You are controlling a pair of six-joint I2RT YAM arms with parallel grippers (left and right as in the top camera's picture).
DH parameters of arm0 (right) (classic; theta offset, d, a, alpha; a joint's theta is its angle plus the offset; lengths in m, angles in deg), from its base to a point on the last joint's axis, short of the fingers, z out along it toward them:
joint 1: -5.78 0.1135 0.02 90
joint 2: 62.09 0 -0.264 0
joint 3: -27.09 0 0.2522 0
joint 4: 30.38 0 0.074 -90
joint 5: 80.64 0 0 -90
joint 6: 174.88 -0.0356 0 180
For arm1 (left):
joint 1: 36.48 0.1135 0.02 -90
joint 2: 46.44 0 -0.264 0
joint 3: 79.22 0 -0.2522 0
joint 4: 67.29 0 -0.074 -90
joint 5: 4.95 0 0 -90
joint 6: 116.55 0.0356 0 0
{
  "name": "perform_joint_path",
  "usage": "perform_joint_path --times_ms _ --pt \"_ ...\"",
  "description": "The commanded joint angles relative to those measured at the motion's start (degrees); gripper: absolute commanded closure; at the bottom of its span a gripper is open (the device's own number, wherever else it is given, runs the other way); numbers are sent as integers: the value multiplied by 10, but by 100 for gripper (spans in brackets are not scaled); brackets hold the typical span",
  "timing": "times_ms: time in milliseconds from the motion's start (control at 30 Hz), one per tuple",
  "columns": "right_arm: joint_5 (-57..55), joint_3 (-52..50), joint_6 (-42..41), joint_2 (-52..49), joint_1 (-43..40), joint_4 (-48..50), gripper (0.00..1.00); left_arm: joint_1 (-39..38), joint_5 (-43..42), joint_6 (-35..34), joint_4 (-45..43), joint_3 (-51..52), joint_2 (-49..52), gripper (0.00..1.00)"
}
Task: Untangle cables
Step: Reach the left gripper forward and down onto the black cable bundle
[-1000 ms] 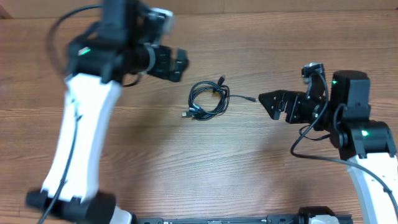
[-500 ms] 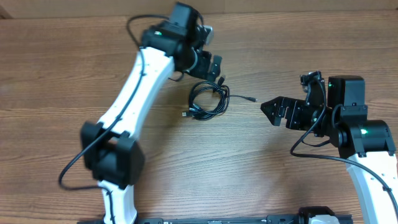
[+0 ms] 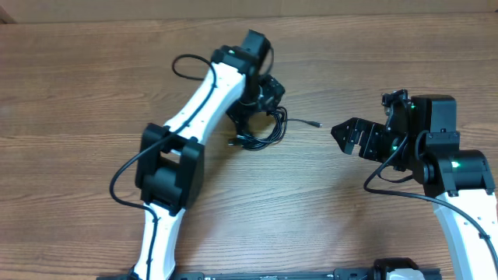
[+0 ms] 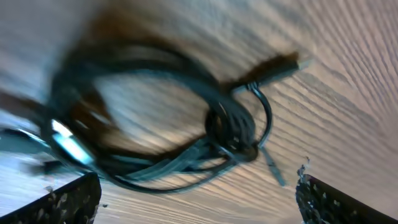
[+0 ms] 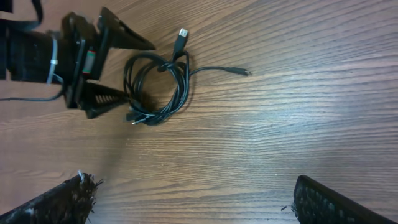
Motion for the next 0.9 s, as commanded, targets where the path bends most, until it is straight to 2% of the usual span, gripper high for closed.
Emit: perform_joint_path --times_ms 0,133,367,533,833,867 --pt "-13 11 -8 10 2 3 0 -29 4 -109 -13 -9 10 0" --pt "-17 11 -8 10 2 -1 0 -51 75 -148 -14 -9 10 0" --pt "-20 11 -6 10 2 -14 0 -65 177 -150 -12 -9 10 0" --pt "-30 11 -6 10 2 -19 0 -57 165 -148 -24 -9 10 0" --pt "-30 11 -6 10 2 -23 0 -56 197 -152 -53 -9 10 0" --pt "-31 11 -6 10 2 -23 0 -56 198 -152 -55 -9 10 4"
